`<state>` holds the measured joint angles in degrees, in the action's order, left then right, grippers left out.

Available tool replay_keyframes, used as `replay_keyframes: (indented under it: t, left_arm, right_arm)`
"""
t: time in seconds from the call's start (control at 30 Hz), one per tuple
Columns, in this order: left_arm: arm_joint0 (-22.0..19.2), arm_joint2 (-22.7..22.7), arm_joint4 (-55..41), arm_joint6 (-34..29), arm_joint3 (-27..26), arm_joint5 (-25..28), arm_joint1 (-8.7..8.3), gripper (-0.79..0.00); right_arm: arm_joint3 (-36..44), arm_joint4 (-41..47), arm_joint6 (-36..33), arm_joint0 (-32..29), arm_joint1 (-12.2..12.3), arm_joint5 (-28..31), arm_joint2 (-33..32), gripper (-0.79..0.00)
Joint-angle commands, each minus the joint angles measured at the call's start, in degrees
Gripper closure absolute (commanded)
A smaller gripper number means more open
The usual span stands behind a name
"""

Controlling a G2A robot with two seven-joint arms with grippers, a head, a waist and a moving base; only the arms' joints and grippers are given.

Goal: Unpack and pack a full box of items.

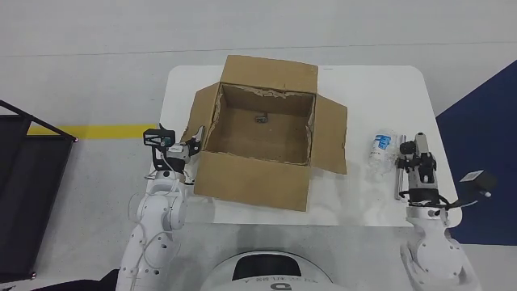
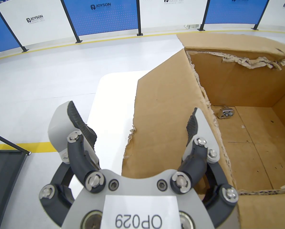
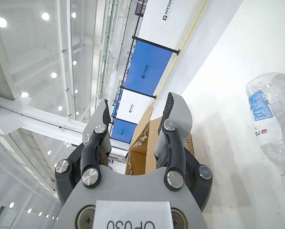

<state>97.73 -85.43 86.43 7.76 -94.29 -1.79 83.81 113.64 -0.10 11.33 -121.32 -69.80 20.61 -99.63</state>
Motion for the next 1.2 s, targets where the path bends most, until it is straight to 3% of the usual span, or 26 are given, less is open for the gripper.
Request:
replay_keyframes:
  t: [0.0, 0.1, 0.3, 0.6, 1.17]
  left_arm:
    - [0.0, 0.0, 0.0, 0.0, 0.0, 0.0, 0.0, -0.785]
    - [0.0, 0.0, 0.0, 0.0, 0.0, 0.0, 0.0, -0.785]
    - [0.0, 0.0, 0.0, 0.0, 0.0, 0.0, 0.0, -0.785]
    - [0.0, 0.0, 0.0, 0.0, 0.0, 0.0, 0.0, -0.785]
    - [0.0, 0.0, 0.0, 0.0, 0.0, 0.0, 0.0, -0.785]
  right_arm:
    - [-0.7, -10.6, 2.8, 0.4, -0.1, -4.5, -0.6, -0.785]
    - [-2.9, -16.0, 6.7, 2.0, -0.3, -11.8, -1.4, -0.785]
    - [-8.6, -22.2, 7.3, 4.8, -0.4, -25.3, -5.2, -0.785]
    - [-16.2, -34.0, -1.0, 14.7, -0.3, -43.5, -1.2, -0.785]
    - [-25.6, -42.5, -5.3, 23.8, -1.2, -53.6, 3.3, -0.785]
